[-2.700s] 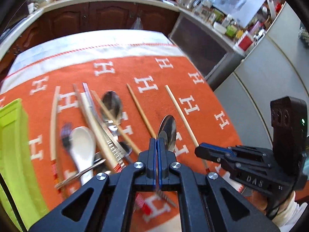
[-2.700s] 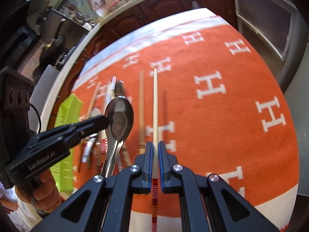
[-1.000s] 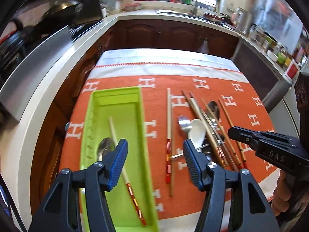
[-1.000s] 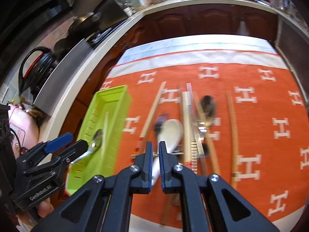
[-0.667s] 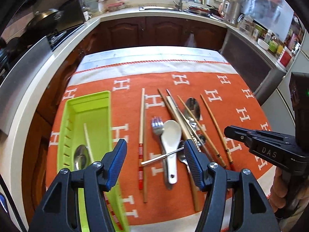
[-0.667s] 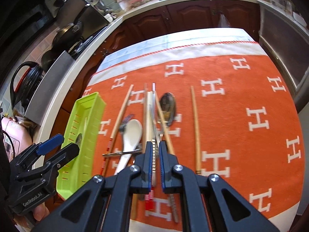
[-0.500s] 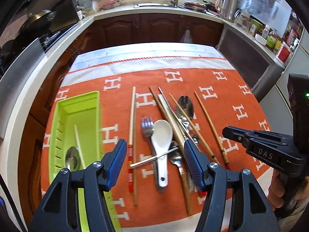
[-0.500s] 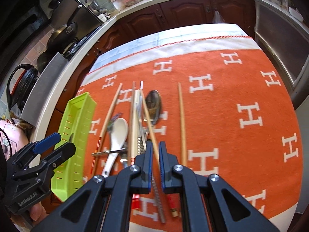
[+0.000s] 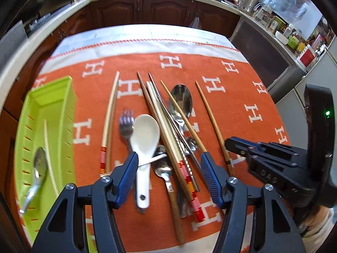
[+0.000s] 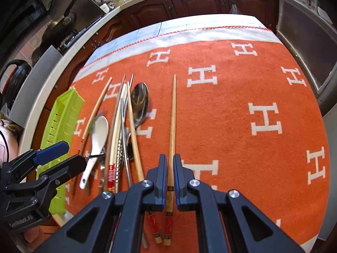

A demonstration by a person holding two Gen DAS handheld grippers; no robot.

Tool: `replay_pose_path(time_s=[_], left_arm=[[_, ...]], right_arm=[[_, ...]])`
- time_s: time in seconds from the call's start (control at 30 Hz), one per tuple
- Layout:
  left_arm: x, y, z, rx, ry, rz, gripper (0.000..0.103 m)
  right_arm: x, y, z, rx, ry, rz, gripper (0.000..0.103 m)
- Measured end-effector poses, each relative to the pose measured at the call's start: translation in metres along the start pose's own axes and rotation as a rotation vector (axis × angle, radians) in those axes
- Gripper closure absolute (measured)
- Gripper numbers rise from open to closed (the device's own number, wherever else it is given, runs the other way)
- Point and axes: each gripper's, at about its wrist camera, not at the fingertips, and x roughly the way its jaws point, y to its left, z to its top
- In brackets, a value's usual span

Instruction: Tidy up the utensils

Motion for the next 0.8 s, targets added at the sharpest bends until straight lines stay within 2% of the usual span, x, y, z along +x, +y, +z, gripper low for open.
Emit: replay_pose_path(time_s=[0.2, 0.37, 0.5, 0.57, 0.63, 0.8], left_arm=[[0.006, -0.001, 0.002, -0.024, 0.011, -0.050, 0.047], [0.014, -0.008, 0.009, -0.027, 0.023, -0.083, 0.054], [0.026, -0.015, 0.014, -0.036, 0.048, -0.122, 0.066], [0.031, -0.020, 0.016, -0.033, 0.057, -0.130, 0.068], [0.036, -0.024, 0.017, -0.031, 0.066, -0.131, 0.073], [0.047, -0.032, 0.016, -0.033, 0.105, -0.135, 0.085]], right_arm=[[0.013, 0.011, -0.003, -0.077, 0.014, -0.050, 0.095], [0.013, 0.014, -0.006, -0.128, -0.015, -0.072, 0.095], [0.007, -0.005, -0.006, -0.043, -0.019, -0.057, 0.096], [0.004, -0.016, -0.006, -0.001, -0.025, -0.052, 0.096], [0.001, -0.027, -0.008, 0.036, -0.027, -0.025, 0.096], [-0.003, -0.036, -0.013, 0.058, -0.035, 0.003, 0.096]])
